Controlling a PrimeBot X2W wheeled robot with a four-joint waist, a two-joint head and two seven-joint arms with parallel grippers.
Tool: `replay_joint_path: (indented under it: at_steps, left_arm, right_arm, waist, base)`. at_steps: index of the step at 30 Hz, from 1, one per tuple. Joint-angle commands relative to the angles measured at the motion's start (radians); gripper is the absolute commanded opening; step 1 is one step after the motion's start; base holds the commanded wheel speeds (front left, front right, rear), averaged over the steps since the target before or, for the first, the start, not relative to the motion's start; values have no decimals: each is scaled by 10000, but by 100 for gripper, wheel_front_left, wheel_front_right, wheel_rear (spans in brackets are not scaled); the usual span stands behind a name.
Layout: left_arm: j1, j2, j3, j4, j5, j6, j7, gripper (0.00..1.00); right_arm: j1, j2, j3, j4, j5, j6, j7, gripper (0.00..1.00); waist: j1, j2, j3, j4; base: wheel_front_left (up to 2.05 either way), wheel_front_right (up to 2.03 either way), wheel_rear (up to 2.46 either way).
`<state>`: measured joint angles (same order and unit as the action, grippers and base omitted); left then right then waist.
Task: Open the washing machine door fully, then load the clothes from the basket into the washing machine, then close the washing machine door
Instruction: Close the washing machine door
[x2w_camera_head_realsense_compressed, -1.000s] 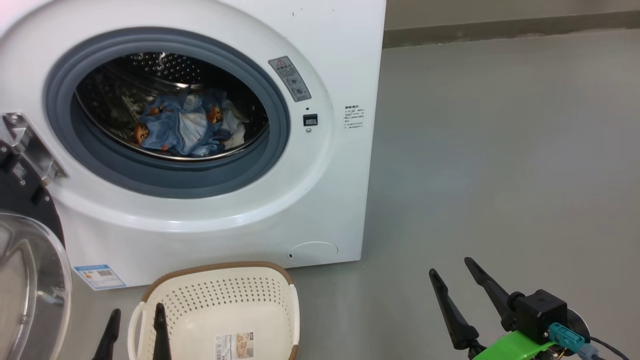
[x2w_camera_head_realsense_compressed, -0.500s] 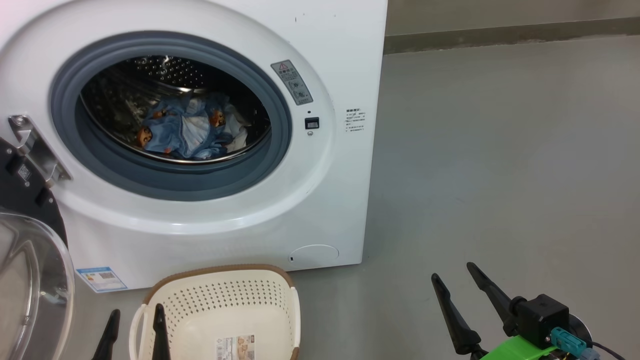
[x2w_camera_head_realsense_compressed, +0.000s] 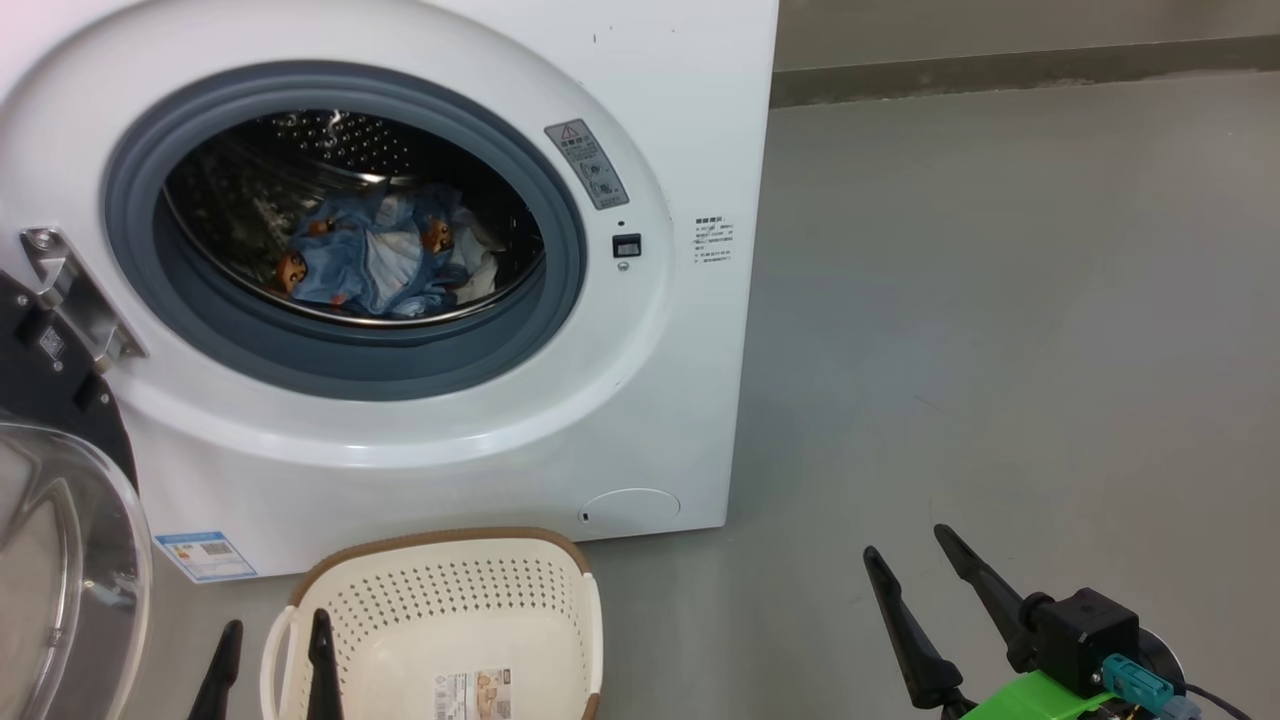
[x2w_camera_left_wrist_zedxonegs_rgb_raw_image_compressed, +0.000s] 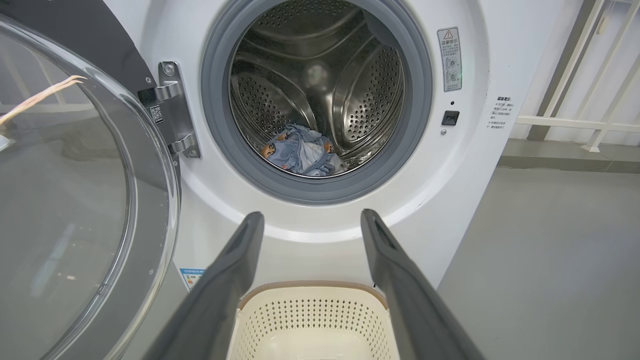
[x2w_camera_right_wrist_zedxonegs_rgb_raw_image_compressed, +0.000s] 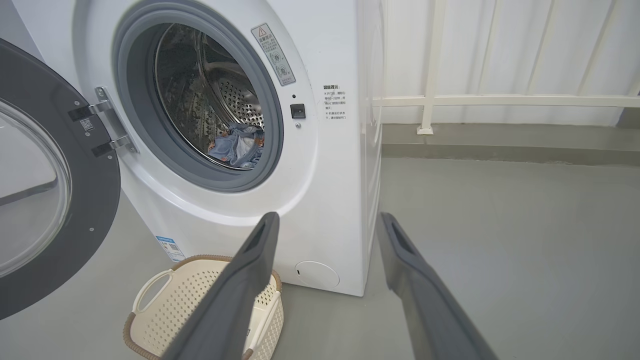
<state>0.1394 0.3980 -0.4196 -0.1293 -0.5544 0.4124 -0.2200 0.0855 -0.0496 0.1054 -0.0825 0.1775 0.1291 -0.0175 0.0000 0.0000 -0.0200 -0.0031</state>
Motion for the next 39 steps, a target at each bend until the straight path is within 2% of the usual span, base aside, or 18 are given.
replay_joint_path:
  at_steps: [1, 9, 24, 39]
  left_arm:
    - [-309, 218, 330, -243, 41, 139, -54, 100]
    - [-336, 242, 320, -241, 83, 173, -78, 100]
    - [-403, 340, 217, -257, 123, 134, -38, 100]
    - [-453, 356, 154, -264, 127, 172, -44, 100]
  right_arm:
    - [-143, -6, 190, -309, -61, 16, 15, 100]
    - [-133, -6, 199, -316, -53, 16, 7, 100]
    - [-121, -6, 135, -328, -56, 16, 19, 100]
    - [-112, -6, 100, -346, -54, 16, 28, 100]
  waist:
    - [0, 0, -5, 19]
    - [0, 0, -18, 35]
    - [0, 0, 38, 131]
    - [0, 0, 67, 312]
  base:
    - [-16, 16, 0]
    - [-76, 76, 0]
    - [-149, 149, 0]
    - [-16, 16, 0]
